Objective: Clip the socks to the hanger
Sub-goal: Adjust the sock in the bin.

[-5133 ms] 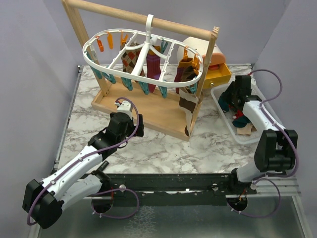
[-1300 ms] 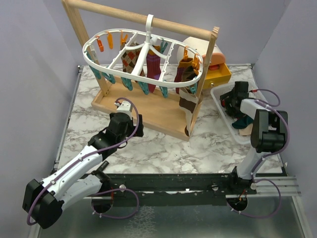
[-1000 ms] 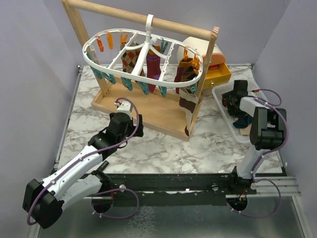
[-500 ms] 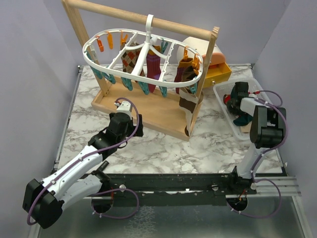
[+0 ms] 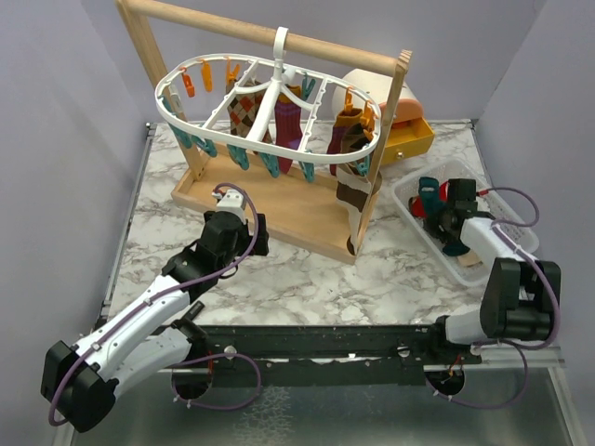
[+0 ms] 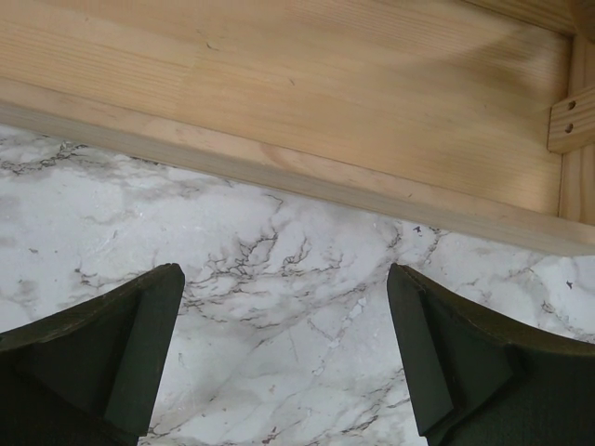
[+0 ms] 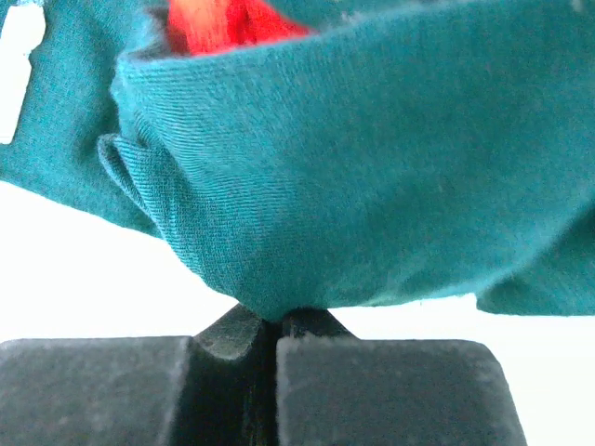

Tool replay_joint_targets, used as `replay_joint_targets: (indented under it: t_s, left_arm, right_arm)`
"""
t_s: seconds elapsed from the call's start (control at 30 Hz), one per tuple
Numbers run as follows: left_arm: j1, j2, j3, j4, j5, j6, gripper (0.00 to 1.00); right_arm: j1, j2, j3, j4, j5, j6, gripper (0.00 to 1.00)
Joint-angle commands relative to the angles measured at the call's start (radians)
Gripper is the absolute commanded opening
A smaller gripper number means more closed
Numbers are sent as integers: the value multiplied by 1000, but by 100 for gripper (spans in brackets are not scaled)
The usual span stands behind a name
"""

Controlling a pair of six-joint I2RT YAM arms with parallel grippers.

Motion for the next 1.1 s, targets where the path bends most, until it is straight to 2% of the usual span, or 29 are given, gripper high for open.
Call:
replay_joint_targets:
  t_s: [0.0,0.17,0.3,0.5,0.53,0.57,0.67,0.73,0.87,1.07]
  left_arm:
    - [-3,-30,4,8,42,8,99]
    - [-3,-34,2,11,56,6,99]
    - [-3,-31,1,8,54,4,99]
    - [-4,-11,2,5,59,2,99]
    - [-3,-9,3,5,61,2,99]
    - [-4,-8,2,6,63,2,99]
    - [-3,-7,2,10,66,3,99]
    - [-6,-9,0,12,68,4,99]
    - [-14,-21,0,7,66,4,99]
    - [-18,-27,-2,10,65,2,99]
  right_arm:
    - [2,-127,-73,-128,-80,-75,0]
    - [2,-309,-148,-209,-103,-95,0]
    - [32,-366,-70,-315,-1,-125,0]
    - [55,-381,132,-324,180,-175,0]
    - [55,-367,170,-329,208,-186,3]
    - [56,-354,199,-335,231,-197,11]
    - [56,-337,244,-344,267,-208,49]
    - [56,-342,250,-323,264,-220,60]
    - [56,-317,266,-272,235,-246,70]
    - [56,-107,340,-157,93,-298,68]
